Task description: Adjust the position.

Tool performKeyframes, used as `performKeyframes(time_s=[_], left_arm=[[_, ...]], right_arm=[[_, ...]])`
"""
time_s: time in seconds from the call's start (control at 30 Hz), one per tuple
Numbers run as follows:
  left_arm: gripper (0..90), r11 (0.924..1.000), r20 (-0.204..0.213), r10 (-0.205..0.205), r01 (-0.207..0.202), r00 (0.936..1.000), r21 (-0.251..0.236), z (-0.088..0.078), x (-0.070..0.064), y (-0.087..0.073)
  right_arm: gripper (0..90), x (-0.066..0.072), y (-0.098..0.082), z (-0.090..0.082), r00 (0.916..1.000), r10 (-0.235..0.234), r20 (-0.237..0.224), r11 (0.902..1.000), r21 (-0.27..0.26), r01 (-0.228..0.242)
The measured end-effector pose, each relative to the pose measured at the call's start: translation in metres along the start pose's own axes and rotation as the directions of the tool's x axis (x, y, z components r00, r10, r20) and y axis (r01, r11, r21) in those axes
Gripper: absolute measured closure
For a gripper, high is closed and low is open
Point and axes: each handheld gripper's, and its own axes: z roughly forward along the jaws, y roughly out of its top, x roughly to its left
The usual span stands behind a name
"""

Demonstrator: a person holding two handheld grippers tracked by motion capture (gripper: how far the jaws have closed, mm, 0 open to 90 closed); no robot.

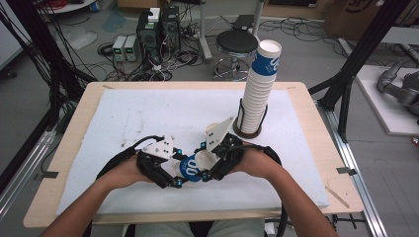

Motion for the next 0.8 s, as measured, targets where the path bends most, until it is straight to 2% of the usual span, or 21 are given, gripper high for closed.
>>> performKeyframes(time_s=[0.13,0.23,0.27,0.3,0.47,0.6,0.67,0.73,0.8], left_arm=[[27.5,0.9988,0.007,-0.024,0.024,0.9997,-0.042,0.001,-0.001,-0.005],[26.1,0.9957,0.029,-0.042,0.045,0.9987,-0.082,0.002,-0.001,-0.01],[25.5,0.9913,0.049,-0.061,0.066,0.997,-0.114,0.001,0.0,-0.012],[20.5,0.9871,0.053,-0.082,0.088,0.9953,-0.134,0.001,0.0,-0.014],[18.8,0.974,0.034,-0.129,0.133,0.9911,-0.184,-0.003,0.002,-0.023],[18.7,0.9548,0.018,-0.141,0.141,0.9898,-0.262,-0.009,0.003,-0.031],[18.6,0.9415,0.015,-0.155,0.152,0.9878,-0.301,-0.012,0.003,-0.035],[18.6,0.9323,0.002,-0.159,0.151,0.9873,-0.329,-0.014,0.003,-0.039],[18.6,0.9201,0.009,-0.171,0.163,0.9853,-0.356,-0.017,0.003,-0.042]], right_arm=[[30.3,0.0,-0.002,0.0,0.9999,0.011,-0.009,0.9999,-0.004,-0.011],[30.2,0.0,-0.003,0.0,0.9996,0.018,-0.02,0.9998,0.0,-0.018],[30.2,0.001,-0.003,0.0,0.9995,0.02,-0.026,0.9998,-0.003,-0.02],[30.1,0.001,-0.004,0.0,0.9991,0.025,-0.035,0.9994,-0.024,-0.026],[30.1,0.0,-0.01,-0.003,0.9987,0.038,-0.033,0.9976,-0.056,-0.04],[30.0,-0.001,-0.018,-0.01,0.9975,0.069,-0.015,0.9926,-0.099,-0.07],[30.0,-0.001,-0.02,-0.011,0.9973,0.073,-0.011,0.9914,-0.108,-0.074],[30.0,-0.002,-0.024,-0.014,0.9962,0.087,-0.004,0.9871,-0.135,-0.087],[30.0,-0.002,-0.027,-0.016,0.9954,0.095,0.008,0.9839,-0.153,-0.093]])
